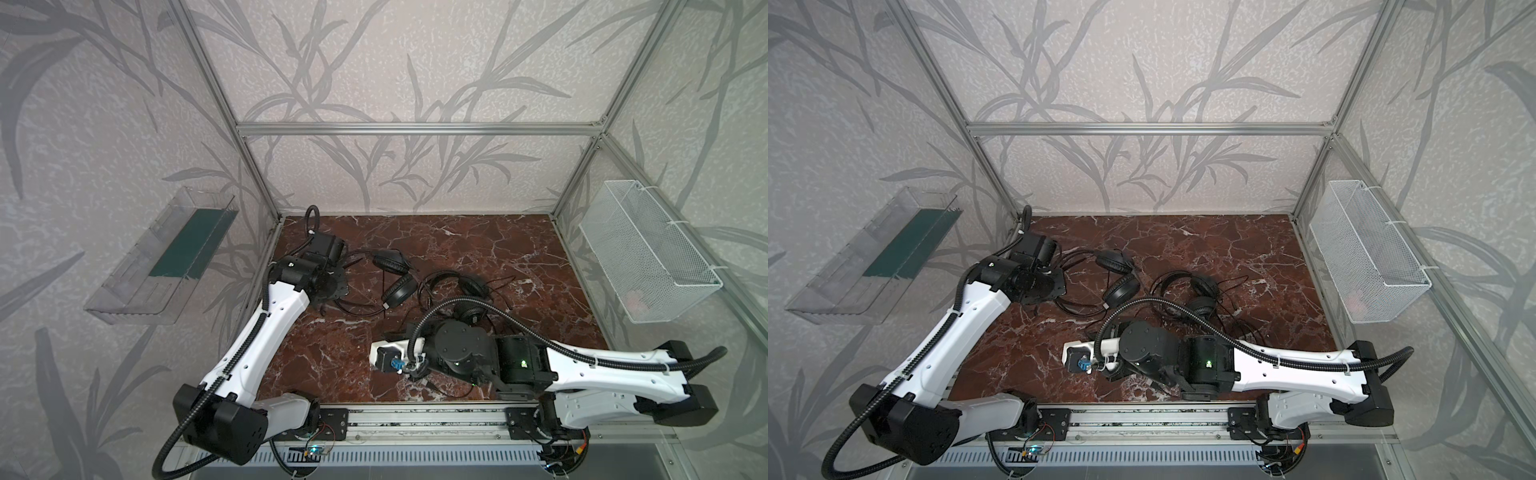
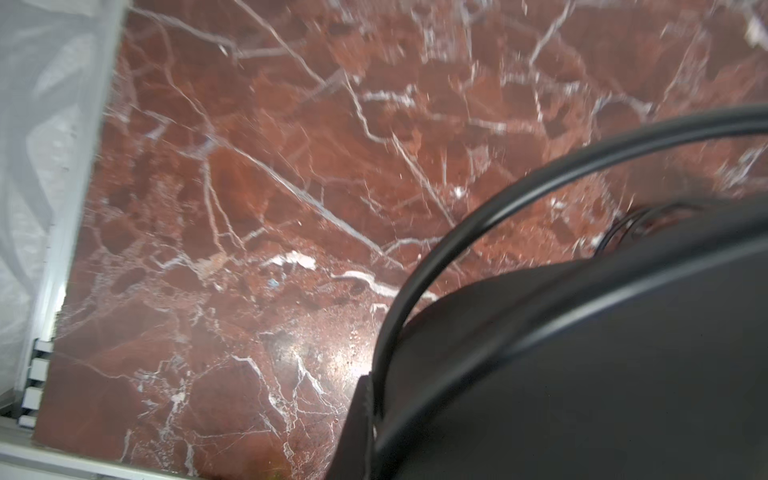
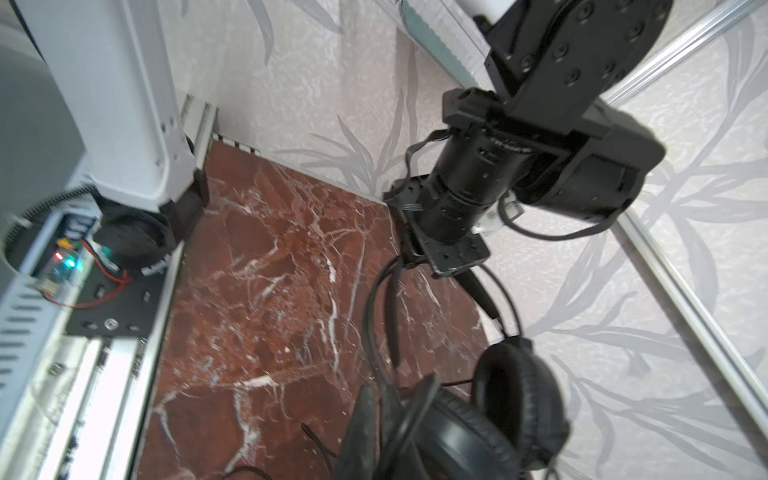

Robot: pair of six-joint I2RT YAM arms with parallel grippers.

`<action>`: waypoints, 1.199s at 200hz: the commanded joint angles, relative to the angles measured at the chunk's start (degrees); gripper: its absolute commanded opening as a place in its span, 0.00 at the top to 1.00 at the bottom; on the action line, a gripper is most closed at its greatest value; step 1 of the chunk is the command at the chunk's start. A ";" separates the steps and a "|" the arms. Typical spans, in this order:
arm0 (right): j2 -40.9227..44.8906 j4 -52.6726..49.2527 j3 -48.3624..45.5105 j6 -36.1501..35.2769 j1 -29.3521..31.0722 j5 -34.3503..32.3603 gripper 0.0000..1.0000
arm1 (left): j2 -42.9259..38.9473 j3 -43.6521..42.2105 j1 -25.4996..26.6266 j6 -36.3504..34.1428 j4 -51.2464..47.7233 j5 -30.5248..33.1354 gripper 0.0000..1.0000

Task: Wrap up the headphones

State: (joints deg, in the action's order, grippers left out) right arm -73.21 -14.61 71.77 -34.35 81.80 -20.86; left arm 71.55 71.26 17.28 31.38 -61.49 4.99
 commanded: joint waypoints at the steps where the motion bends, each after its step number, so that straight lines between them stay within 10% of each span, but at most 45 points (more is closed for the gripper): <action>1: -1.57 -0.50 2.57 -9.05 -4.19 -6.07 1.00 | -3.20 -3.82 0.96 -0.17 4.45 -2.56 1.00; 100: -10.42 24.36 5.42 -31.26 -14.02 -13.31 0.86 | -9.97 -13.49 1.96 -3.64 4.94 -7.62 1.00; 240: -13.89 31.76 11.30 1.18 -31.64 6.50 0.45 | -17.44 -15.67 5.11 -4.25 3.30 -12.79 1.00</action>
State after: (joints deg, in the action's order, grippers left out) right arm -86.74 11.33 80.20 -42.06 52.34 -15.66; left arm 55.51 55.29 21.41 28.45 -57.74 -6.35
